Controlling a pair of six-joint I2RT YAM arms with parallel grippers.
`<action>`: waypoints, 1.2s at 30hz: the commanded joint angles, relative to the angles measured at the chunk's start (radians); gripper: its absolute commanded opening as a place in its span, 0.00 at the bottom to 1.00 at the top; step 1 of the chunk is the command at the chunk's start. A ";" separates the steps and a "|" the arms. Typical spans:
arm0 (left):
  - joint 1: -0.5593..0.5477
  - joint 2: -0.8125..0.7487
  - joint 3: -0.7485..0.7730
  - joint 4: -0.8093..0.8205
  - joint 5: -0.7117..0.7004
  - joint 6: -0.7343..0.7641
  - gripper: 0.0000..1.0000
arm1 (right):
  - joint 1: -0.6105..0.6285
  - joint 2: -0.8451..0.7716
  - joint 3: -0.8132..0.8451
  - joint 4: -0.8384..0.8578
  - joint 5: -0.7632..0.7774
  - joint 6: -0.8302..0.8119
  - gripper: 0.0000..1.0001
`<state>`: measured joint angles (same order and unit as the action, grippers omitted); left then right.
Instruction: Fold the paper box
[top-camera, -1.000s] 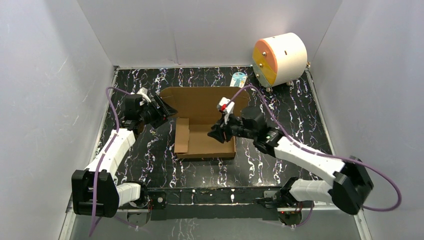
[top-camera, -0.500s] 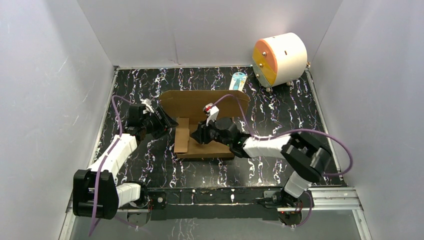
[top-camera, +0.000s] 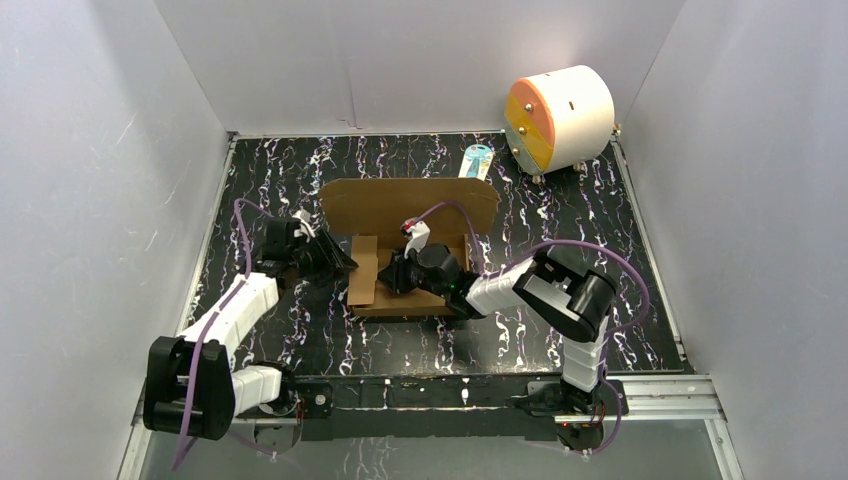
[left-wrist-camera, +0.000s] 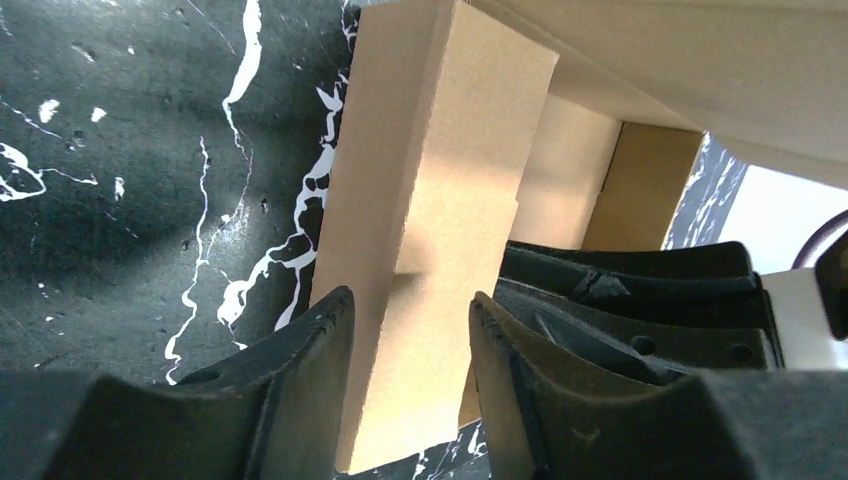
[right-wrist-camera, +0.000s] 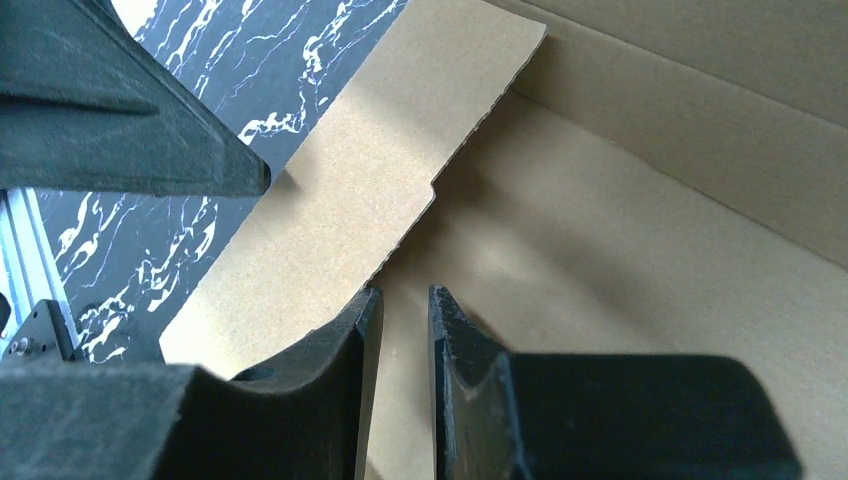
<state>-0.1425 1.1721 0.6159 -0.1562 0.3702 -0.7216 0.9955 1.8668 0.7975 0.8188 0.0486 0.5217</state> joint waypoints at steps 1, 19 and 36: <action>-0.046 0.016 0.013 0.001 -0.048 0.022 0.42 | 0.002 0.008 0.023 0.106 0.026 0.004 0.31; -0.337 0.115 0.153 -0.149 -0.451 0.062 0.36 | 0.008 0.022 -0.043 0.091 0.145 -0.018 0.28; -0.570 0.319 0.340 -0.349 -0.826 0.066 0.32 | 0.015 0.020 -0.088 0.102 0.201 0.021 0.26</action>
<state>-0.6762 1.4555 0.9081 -0.4061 -0.3138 -0.6739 1.0065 1.9129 0.7376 0.8627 0.1963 0.5285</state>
